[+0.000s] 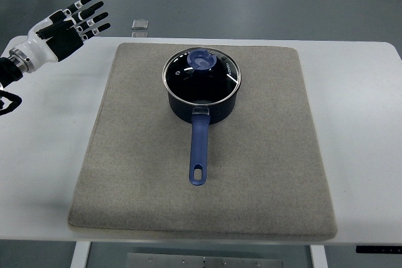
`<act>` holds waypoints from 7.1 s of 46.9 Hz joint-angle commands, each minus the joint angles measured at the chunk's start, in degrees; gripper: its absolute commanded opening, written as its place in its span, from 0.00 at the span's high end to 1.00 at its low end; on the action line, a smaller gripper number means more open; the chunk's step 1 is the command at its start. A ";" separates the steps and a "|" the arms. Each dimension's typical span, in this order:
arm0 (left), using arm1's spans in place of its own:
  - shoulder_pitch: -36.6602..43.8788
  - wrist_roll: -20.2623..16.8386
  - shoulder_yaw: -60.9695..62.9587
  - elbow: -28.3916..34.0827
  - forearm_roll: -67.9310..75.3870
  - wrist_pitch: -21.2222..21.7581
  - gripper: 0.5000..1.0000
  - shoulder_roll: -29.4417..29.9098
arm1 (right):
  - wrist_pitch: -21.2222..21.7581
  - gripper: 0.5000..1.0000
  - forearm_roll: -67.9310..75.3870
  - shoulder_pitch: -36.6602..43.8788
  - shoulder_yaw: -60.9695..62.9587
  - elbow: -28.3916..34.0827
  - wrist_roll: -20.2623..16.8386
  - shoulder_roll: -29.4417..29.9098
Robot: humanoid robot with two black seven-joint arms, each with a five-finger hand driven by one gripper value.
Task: Open pot lid and place left with left hand
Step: 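Move the left hand forward toward the saucepan lid, then lower the left hand over the lid and reach for the blue knob, then close the left hand fingers around the blue lid knob, then lift the glass lid off the saucepan with the left hand, then lower the lid onto the mat beside the saucepan, nearer the left hand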
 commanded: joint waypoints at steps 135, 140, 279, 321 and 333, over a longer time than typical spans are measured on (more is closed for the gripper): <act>-25.58 -12.83 15.41 -18.33 107.15 6.70 0.02 -12.68 | -0.05 0.17 0.00 -0.01 -0.01 0.00 -0.02 0.00; -25.58 -12.83 15.76 -18.33 107.15 6.79 0.02 -12.85 | 0.03 0.17 0.00 -0.01 -0.01 0.00 0.07 0.00; -26.90 -13.88 14.88 -26.59 108.30 6.17 1.00 8.06 | -0.05 0.17 0.00 -0.01 -0.01 0.00 0.07 0.00; -11.78 -13.62 15.32 -21.49 107.94 12.94 1.00 6.13 | -0.05 0.17 0.00 -0.01 -0.01 0.00 -0.02 0.00; -11.69 -13.62 15.32 -20.87 108.03 14.16 1.00 4.99 | -0.05 0.17 0.00 -0.01 -0.01 0.00 -0.02 0.00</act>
